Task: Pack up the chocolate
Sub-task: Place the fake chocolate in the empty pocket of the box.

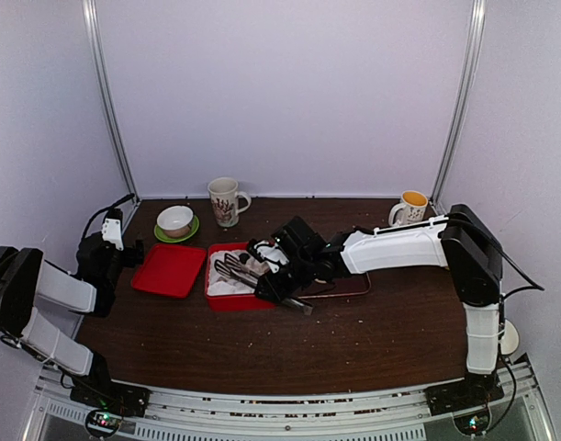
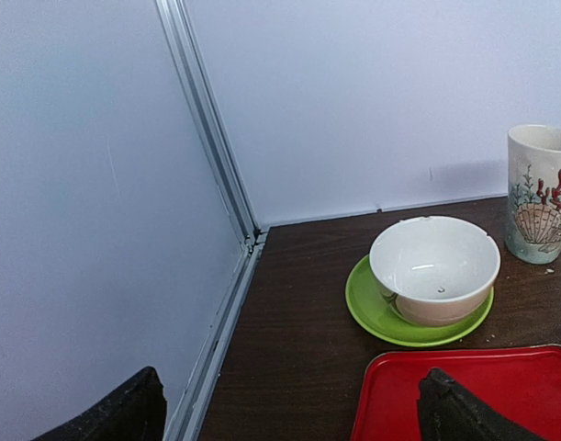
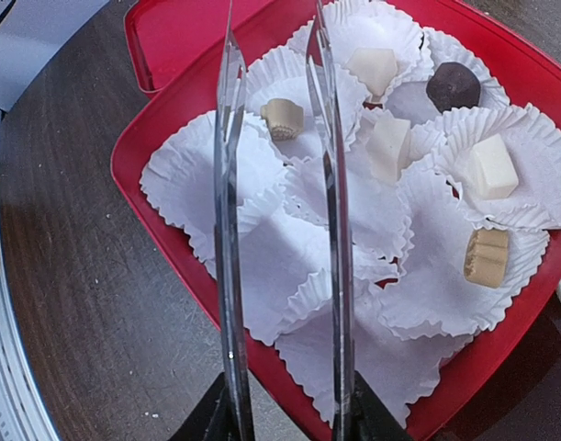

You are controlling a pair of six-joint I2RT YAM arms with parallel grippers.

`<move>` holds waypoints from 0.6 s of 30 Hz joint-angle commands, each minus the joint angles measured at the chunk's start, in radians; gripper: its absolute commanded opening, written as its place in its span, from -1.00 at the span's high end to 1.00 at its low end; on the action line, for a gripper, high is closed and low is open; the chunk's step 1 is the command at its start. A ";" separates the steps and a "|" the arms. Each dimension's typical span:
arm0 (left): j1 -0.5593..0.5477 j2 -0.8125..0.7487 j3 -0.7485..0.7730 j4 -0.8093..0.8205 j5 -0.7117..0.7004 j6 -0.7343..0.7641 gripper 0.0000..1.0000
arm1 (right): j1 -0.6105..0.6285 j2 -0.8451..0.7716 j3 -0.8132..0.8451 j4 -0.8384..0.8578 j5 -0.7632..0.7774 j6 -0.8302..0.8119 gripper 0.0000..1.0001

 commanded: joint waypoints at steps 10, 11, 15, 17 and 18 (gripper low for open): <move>0.007 -0.001 -0.001 0.032 0.009 0.004 -0.95 | 0.006 -0.135 -0.005 0.014 0.075 -0.031 0.28; 0.007 -0.001 -0.002 0.033 0.009 0.005 -0.96 | 0.007 -0.149 -0.012 0.012 0.082 -0.035 0.28; 0.007 -0.001 -0.001 0.033 0.008 0.005 -0.96 | 0.007 -0.218 -0.058 0.001 0.131 -0.055 0.29; 0.006 -0.001 -0.001 0.032 0.009 0.005 -0.96 | 0.005 -0.262 -0.102 0.006 0.164 -0.067 0.30; 0.007 -0.001 -0.001 0.033 0.009 0.005 -0.96 | 0.004 -0.285 -0.127 0.008 0.181 -0.071 0.30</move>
